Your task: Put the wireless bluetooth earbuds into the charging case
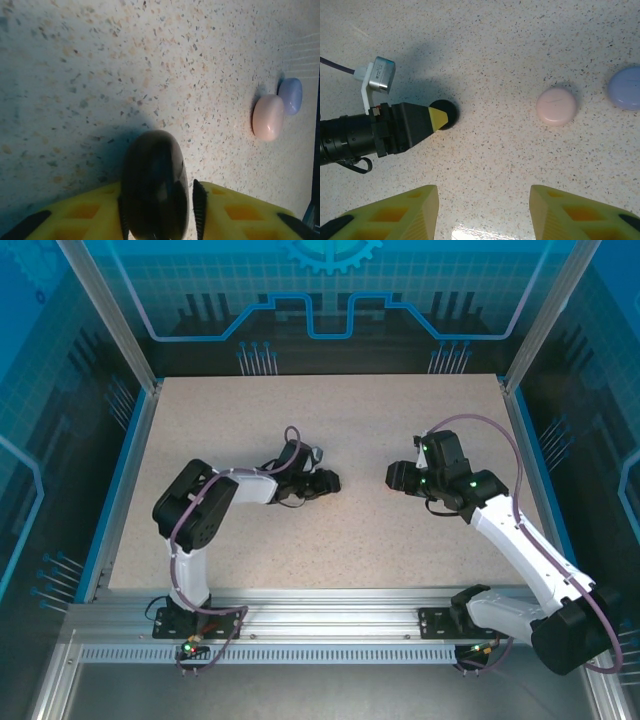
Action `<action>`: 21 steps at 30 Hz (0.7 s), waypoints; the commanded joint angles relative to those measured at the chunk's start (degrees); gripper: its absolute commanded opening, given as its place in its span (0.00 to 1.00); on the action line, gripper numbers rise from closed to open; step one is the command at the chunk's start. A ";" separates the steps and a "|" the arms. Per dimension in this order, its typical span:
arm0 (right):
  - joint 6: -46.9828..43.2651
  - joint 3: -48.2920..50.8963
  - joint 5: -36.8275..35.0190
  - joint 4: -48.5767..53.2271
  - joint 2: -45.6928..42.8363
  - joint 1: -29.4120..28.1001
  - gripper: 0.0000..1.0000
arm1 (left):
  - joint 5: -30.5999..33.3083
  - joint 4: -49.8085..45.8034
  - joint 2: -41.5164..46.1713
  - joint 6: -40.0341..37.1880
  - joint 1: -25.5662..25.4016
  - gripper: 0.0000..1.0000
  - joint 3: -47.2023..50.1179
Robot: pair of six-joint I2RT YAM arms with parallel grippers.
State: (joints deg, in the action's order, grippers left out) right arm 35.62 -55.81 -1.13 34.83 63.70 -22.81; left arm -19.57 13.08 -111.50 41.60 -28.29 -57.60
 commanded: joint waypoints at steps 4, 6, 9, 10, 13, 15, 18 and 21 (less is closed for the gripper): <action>-0.19 -2.17 -0.49 0.80 -0.48 0.88 0.55 | -0.40 -6.92 5.86 -1.94 4.43 0.58 2.71; -0.28 -2.51 -0.75 1.26 -0.90 0.84 0.58 | 0.12 -9.03 8.39 -3.16 6.01 0.61 3.70; -0.62 -3.19 -1.35 2.43 -1.68 1.08 0.64 | 0.92 -12.81 13.70 -5.36 8.70 0.64 5.09; -0.80 -3.41 -1.67 2.80 -1.94 1.23 0.67 | 1.10 -14.14 15.93 -6.20 9.70 0.65 5.52; -1.49 -4.41 -2.78 4.13 -2.68 2.16 0.84 | 2.39 -17.95 22.94 -8.63 11.92 0.67 6.12; -1.90 -4.98 -3.79 5.10 -3.03 3.13 1.00 | 4.38 -19.67 27.89 -10.81 12.51 0.82 6.31; -3.10 -5.83 -4.66 5.51 -3.41 5.18 1.00 | 8.19 -20.90 35.39 -14.52 12.64 0.99 6.53; -4.98 -7.71 -7.84 6.11 -2.61 6.63 1.00 | 12.58 -21.76 41.81 -18.36 12.65 0.99 6.36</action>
State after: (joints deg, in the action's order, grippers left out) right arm 32.93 -60.75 -5.13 39.22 61.10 -17.61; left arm -12.47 -5.10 -73.73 29.04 -15.81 -51.90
